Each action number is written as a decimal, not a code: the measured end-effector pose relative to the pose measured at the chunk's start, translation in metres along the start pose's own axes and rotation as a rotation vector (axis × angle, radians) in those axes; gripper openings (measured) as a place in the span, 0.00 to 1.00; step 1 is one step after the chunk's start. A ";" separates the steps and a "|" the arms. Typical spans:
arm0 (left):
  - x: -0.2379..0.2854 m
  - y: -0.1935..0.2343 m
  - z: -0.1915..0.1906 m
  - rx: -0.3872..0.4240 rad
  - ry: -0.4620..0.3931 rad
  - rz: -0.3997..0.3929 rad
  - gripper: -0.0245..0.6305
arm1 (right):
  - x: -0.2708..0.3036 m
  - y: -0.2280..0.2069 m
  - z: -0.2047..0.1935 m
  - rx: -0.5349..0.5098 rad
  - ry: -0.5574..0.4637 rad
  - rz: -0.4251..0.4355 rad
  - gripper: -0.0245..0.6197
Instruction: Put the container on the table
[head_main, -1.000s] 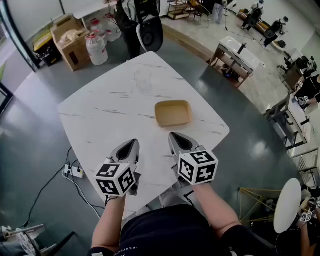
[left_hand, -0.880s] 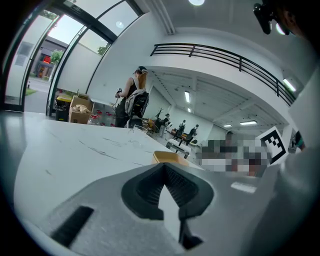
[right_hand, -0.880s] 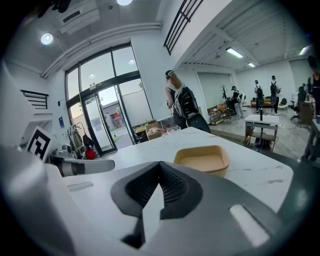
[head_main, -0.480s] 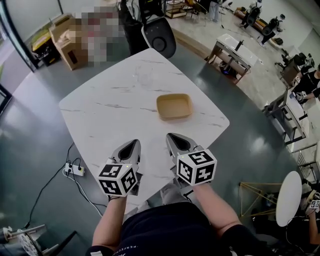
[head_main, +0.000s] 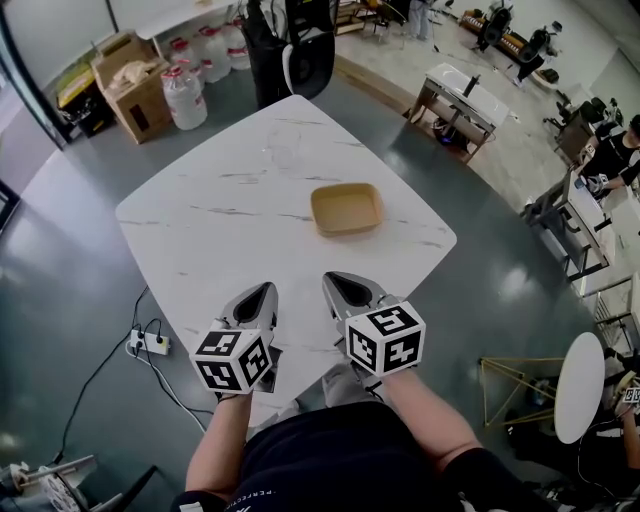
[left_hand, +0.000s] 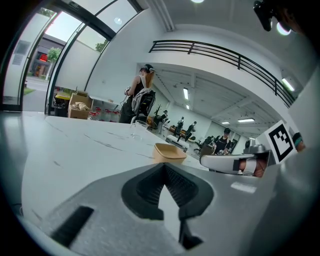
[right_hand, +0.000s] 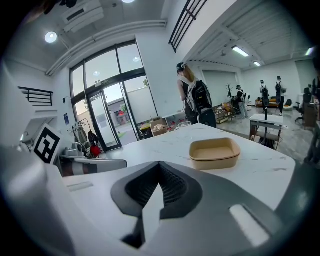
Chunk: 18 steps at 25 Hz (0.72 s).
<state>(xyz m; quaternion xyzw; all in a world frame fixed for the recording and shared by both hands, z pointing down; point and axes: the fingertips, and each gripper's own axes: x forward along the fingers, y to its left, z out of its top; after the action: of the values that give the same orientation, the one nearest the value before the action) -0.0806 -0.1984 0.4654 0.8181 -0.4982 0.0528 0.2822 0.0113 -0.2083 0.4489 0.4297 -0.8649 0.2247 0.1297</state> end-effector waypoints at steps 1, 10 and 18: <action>0.000 0.001 0.000 0.000 0.001 -0.001 0.03 | 0.001 0.000 0.000 0.000 0.000 0.000 0.04; 0.000 0.006 0.002 -0.008 0.015 -0.005 0.03 | 0.008 0.005 0.005 -0.017 0.015 0.015 0.04; 0.006 0.003 0.001 -0.005 0.038 -0.027 0.03 | 0.012 0.004 0.004 -0.027 0.030 0.017 0.04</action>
<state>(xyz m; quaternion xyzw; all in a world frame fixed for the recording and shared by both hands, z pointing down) -0.0805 -0.2044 0.4675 0.8229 -0.4818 0.0634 0.2943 0.0007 -0.2163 0.4491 0.4169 -0.8695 0.2207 0.1465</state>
